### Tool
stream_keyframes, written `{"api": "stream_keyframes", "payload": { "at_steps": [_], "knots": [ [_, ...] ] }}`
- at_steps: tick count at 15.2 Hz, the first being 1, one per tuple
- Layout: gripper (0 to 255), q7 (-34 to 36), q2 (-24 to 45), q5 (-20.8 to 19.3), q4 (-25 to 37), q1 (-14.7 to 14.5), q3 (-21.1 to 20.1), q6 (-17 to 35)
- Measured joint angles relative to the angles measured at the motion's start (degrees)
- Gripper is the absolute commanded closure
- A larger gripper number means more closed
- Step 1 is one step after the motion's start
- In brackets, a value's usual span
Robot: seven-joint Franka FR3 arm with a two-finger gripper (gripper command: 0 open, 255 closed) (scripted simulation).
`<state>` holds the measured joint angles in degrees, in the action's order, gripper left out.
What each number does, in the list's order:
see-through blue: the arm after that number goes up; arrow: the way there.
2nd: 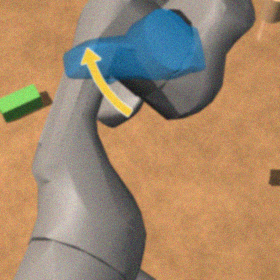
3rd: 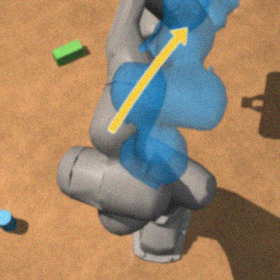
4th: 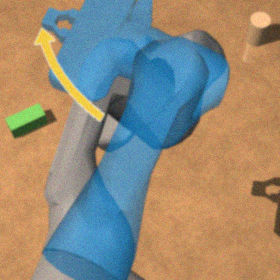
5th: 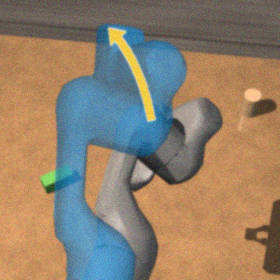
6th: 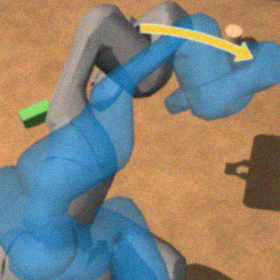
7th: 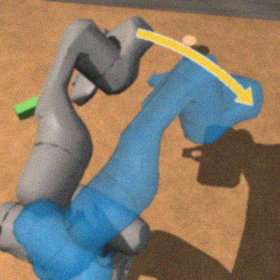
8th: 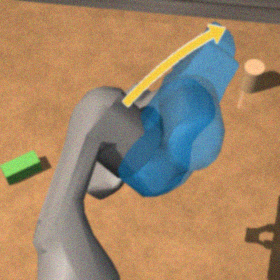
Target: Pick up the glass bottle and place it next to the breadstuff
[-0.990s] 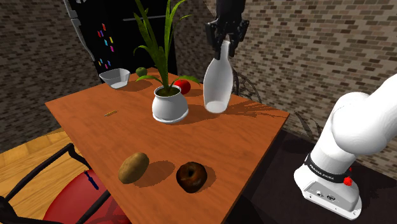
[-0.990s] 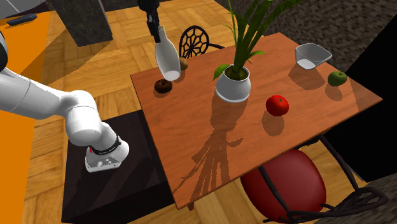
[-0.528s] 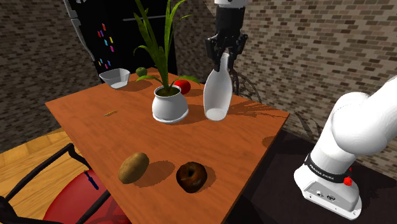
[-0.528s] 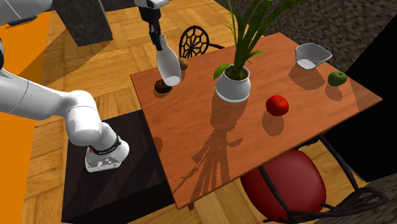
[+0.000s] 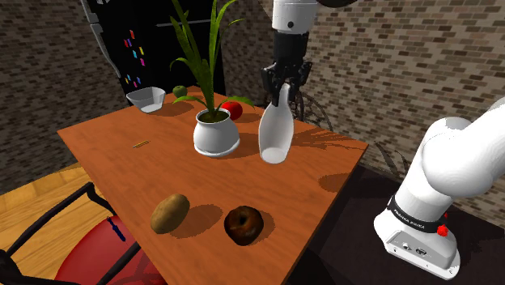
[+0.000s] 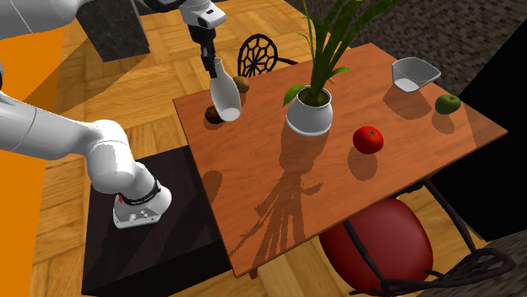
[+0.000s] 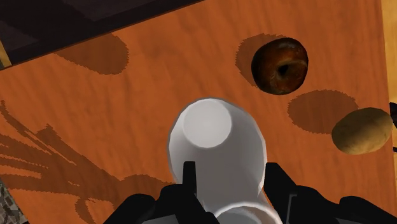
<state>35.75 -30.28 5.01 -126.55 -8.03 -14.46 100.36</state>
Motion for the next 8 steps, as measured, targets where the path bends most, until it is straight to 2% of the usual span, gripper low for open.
{"api": "stream_keyframes", "payload": {
  "at_steps": [8],
  "knots": [
    [255, 0.0, -0.2, 0.4, -6.4, -0.3, -0.5, 6.2]
  ]
}}
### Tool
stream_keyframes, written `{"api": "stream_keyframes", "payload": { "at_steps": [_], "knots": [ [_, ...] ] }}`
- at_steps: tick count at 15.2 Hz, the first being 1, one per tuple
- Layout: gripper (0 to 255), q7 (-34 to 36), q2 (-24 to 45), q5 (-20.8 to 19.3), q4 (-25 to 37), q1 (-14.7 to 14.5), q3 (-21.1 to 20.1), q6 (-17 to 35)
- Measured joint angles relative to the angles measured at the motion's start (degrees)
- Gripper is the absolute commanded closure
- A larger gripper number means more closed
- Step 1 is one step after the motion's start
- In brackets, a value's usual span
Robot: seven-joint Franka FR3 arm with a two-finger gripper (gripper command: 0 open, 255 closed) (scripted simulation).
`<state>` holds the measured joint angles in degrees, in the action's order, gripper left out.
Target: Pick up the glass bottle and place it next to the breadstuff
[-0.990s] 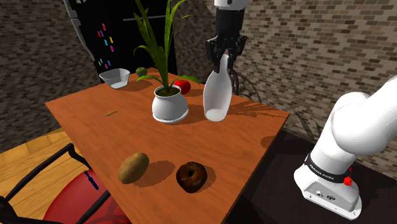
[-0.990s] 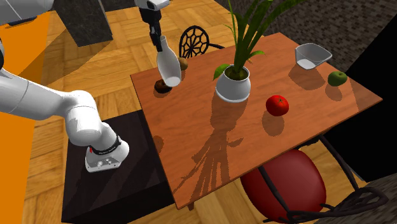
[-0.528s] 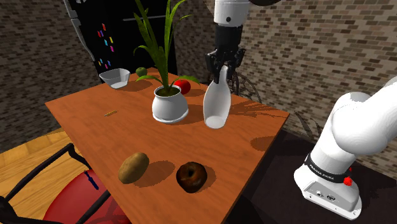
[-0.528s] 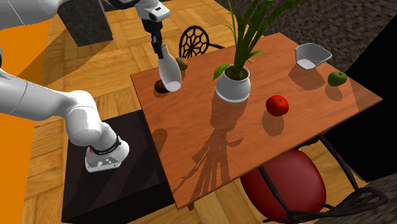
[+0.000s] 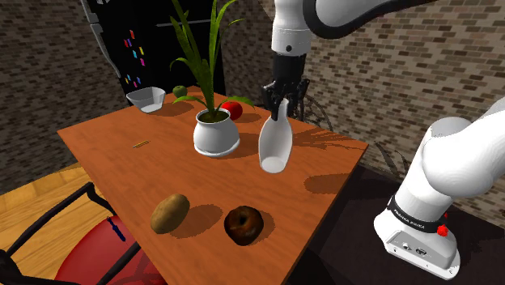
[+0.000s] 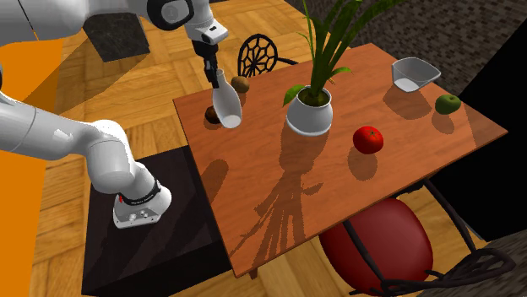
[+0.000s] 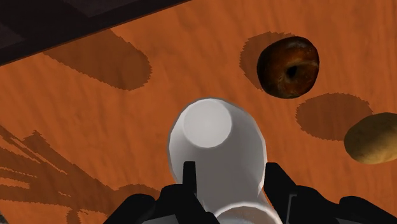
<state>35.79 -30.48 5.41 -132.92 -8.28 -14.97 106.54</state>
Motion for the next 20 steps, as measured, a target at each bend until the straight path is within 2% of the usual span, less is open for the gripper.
{"api": "stream_keyframes", "payload": {
  "at_steps": [20],
  "knots": [
    [255, 0.5, 3.1, 0.6, -12.5, -0.3, -1.7, 15.6]
  ]
}}
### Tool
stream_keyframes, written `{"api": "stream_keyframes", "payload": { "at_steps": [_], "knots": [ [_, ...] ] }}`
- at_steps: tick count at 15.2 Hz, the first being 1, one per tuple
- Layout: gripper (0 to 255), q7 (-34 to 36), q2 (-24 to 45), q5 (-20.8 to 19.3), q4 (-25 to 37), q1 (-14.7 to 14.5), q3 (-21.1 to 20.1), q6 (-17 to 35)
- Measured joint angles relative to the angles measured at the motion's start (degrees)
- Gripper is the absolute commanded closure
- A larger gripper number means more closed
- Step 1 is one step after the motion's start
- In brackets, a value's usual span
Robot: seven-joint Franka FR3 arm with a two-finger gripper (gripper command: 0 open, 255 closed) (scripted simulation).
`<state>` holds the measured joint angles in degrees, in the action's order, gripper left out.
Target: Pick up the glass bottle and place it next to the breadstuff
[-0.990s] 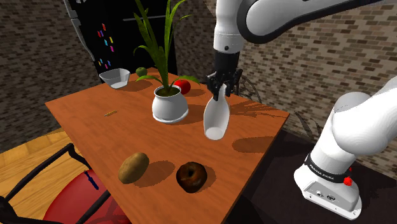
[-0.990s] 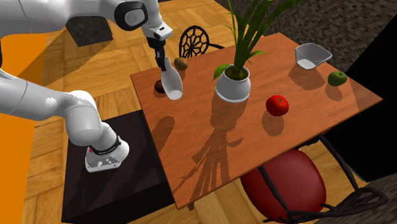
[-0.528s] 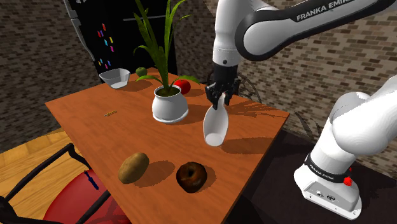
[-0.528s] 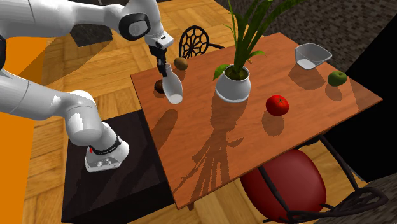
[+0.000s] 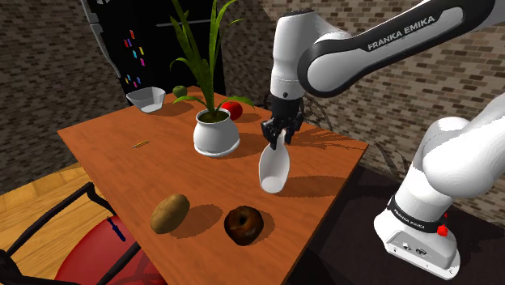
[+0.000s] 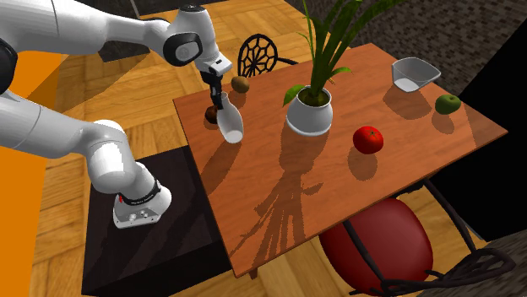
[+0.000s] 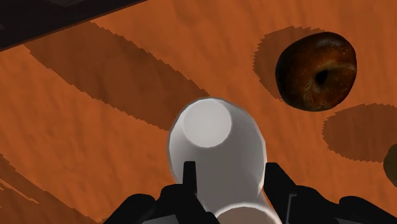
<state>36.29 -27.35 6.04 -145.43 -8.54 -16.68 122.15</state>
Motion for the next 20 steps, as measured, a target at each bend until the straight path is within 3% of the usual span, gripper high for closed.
{"api": "stream_keyframes", "payload": {
  "at_steps": [5, 6, 12, 16, 20],
  "knots": [
    [255, 0.0, 0.1, 0.0, -0.2, 0.0, -0.1, 0.3],
    [0, 0.0, 0.1, 0.0, -0.2, 0.0, -0.1, 0.3],
    [0, 0.0, 0.1, 0.0, -0.2, 0.0, -0.1, 0.3],
    [0, -0.2, -1.9, -0.1, 4.2, 0.0, 0.7, -5.9],
    [0, -0.2, -2.7, 0.0, 5.0, -0.1, 0.8, -7.6]
  ]
}}
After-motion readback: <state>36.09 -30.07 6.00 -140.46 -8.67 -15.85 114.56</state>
